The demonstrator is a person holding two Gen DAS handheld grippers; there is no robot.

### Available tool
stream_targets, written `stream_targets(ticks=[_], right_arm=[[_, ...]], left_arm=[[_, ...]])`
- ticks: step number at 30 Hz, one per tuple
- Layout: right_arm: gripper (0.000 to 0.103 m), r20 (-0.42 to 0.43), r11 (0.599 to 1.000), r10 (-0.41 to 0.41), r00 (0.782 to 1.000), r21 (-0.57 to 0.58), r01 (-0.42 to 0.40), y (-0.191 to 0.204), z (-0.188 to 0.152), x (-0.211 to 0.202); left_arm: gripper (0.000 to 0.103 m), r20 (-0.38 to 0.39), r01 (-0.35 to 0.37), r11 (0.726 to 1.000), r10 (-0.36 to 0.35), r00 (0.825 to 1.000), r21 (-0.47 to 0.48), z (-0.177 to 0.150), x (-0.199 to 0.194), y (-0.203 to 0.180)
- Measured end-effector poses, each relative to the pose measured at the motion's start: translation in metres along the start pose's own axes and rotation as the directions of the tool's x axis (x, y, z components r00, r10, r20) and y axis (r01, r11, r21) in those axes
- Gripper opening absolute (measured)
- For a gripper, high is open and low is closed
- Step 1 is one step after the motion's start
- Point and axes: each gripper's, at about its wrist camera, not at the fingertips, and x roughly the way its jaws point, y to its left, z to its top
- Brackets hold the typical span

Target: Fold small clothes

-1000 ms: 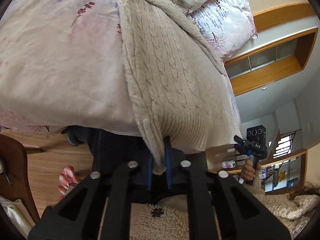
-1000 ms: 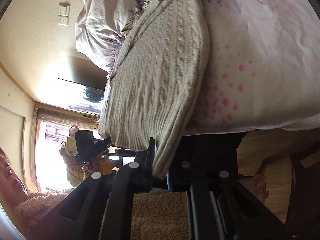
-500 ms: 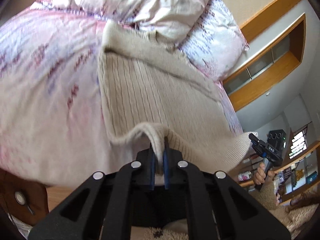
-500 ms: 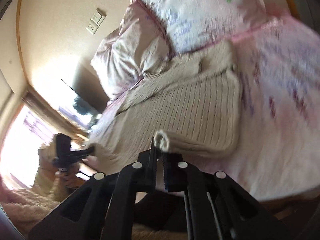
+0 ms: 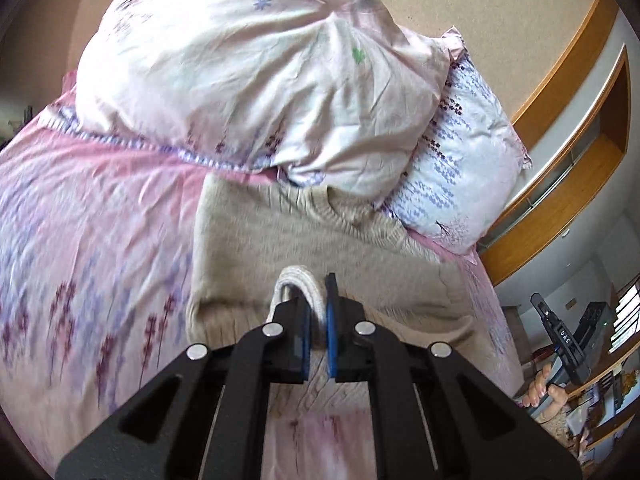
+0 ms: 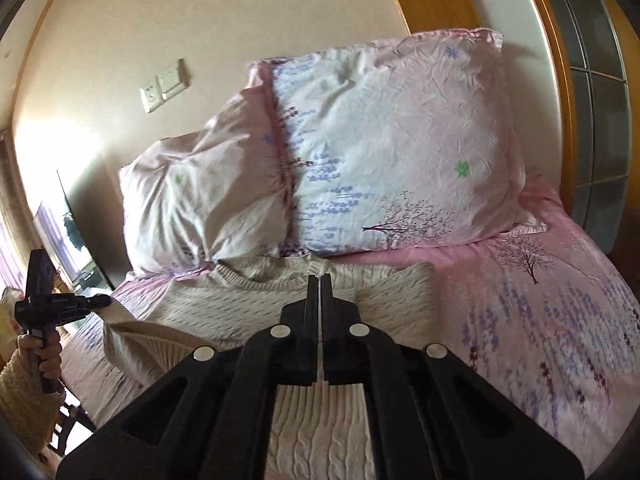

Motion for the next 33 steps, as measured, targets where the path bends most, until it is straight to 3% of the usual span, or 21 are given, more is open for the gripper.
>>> stream_targets(ticks=[2,4,6,7,8,12,16,19,23,25,26,28,33], right_arm=[[0.002,-0.092,0.998,0.02,0.996,0.064,-0.014,-0.015,-0.004,0.018],[0.003,-0.212,0.991,0.049,0.976,0.135,-0.02,-0.03,-0.014,0.033],[0.015,-0.33,0.984,0.042,0.943,0.177,0.018,-0.047,-0.027,0.047],[0.021,-0.372,0.977,0.076,0.925,0.215,0.006,-0.055,-0.032,0.054],[0.029,-0.429,0.961,0.134,0.893,0.275,-0.013,-0.064,-0.038,0.064],[0.033,-0.519,0.958,0.144,0.842,0.285,0.012,-0.076,-0.049,0.086],[0.033,-0.564,0.972,0.12,0.817,0.234,0.02,-0.068,-0.058,0.099],[0.033,-0.572,0.996,0.026,0.82,0.086,0.029,-0.048,-0.065,0.1],[0.033,-0.548,0.997,-0.08,0.832,-0.045,0.066,-0.035,-0.064,0.096],[0.033,-0.561,0.997,-0.076,0.824,-0.064,0.048,-0.033,-0.068,0.099],[0.029,-0.553,0.994,-0.093,0.828,-0.095,0.048,-0.029,-0.07,0.099],[0.009,-0.539,0.991,-0.086,0.838,-0.133,0.016,-0.021,-0.072,0.097],[0.007,-0.47,0.988,-0.109,0.876,-0.149,0.043,-0.012,-0.061,0.081]], left_arm=[[0.006,-0.02,-0.016,1.0,0.017,1.0,0.006,0.007,0.014,-0.003],[0.006,-0.055,-0.012,1.0,0.012,0.998,0.004,0.009,0.027,-0.003],[0.006,-0.076,-0.016,1.0,0.017,0.997,0.01,0.007,0.036,-0.002],[0.006,-0.085,-0.017,1.0,0.017,0.996,0.007,0.006,0.039,0.0],[0.006,-0.091,-0.017,1.0,0.017,0.996,0.004,0.006,0.041,0.001],[0.006,-0.094,-0.006,1.0,0.004,0.996,-0.021,0.005,0.043,0.008],[0.006,-0.101,-0.002,0.999,-0.002,0.995,-0.041,0.004,0.046,0.012],[0.006,-0.103,0.0,0.999,-0.005,0.995,-0.042,0.004,0.048,0.012],[0.006,-0.106,0.008,0.999,-0.013,0.994,-0.046,0.004,0.049,0.014],[0.006,-0.105,0.009,0.999,-0.013,0.994,-0.043,0.004,0.049,0.014],[0.006,-0.107,0.01,0.999,-0.015,0.994,-0.046,0.004,0.05,0.015],[0.006,-0.11,0.011,0.999,-0.017,0.994,-0.051,0.003,0.051,0.016],[0.006,-0.102,0.03,0.997,-0.038,0.994,-0.074,0.004,0.048,0.019]])
